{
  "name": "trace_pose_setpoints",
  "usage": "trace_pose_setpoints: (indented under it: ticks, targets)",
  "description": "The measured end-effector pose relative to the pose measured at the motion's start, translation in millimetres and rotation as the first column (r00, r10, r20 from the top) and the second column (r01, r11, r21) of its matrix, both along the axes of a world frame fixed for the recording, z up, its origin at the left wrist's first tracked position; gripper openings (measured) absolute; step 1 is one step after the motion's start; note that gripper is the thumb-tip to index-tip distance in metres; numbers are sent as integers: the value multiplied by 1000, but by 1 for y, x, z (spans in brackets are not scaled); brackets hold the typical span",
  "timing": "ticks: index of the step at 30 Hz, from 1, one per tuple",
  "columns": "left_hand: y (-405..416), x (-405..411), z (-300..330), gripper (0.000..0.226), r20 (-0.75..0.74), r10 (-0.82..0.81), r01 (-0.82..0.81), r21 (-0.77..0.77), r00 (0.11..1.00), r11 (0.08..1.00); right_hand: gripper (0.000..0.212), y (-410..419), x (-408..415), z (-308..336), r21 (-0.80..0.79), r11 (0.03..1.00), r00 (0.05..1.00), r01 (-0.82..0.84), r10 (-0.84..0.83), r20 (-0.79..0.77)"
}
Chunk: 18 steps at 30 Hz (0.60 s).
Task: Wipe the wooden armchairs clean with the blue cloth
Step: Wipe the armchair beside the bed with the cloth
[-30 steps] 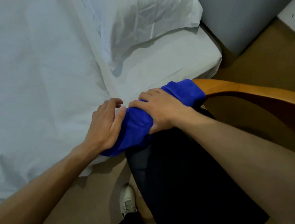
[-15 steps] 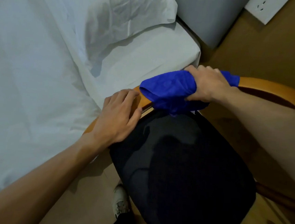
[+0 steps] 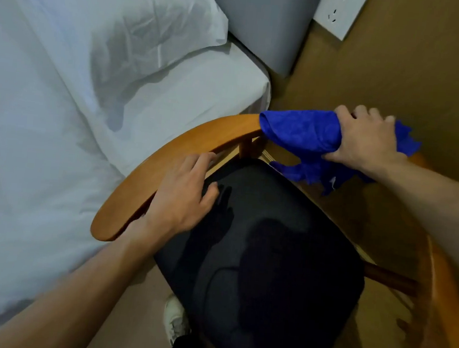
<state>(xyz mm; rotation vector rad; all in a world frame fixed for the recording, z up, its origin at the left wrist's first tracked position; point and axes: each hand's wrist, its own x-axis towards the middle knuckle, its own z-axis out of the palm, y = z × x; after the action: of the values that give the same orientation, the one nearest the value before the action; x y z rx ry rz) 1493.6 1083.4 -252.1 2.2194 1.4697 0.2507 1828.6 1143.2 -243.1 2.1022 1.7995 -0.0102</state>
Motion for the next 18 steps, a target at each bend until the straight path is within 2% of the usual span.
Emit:
trace_pose_setpoints:
  ticks: [4,7,10,12,14,15,18]
  targets:
    - [-22,10,-2,54,11,-30,31,-73,999,997,96,-24,17,10,50,991,987,127,-122,-104]
    - [-30,6,-4,54,36,-21,24,-86,999,996,97,-55,37,8,120,950,936,290,-255,-242]
    - [-32,3,-5,54,38,-3,6,-80,999,997,98,-103,55,-2,144,838,799,527,-430,-419]
    - [-33,5,-5,54,48,2,2,-72,999,997,85,-147,64,-14,87,746,681,660,-545,-490]
    - [-37,11,-6,54,54,-3,7,-75,999,997,67,-197,69,-28,-8,678,604,735,-660,-446]
    - [-40,15,-8,54,55,-11,15,-79,998,997,62,-220,68,-34,-38,662,596,749,-697,-399]
    - [-52,31,-16,56,44,-70,74,-104,997,992,60,-265,63,-37,-42,629,578,776,-737,-349]
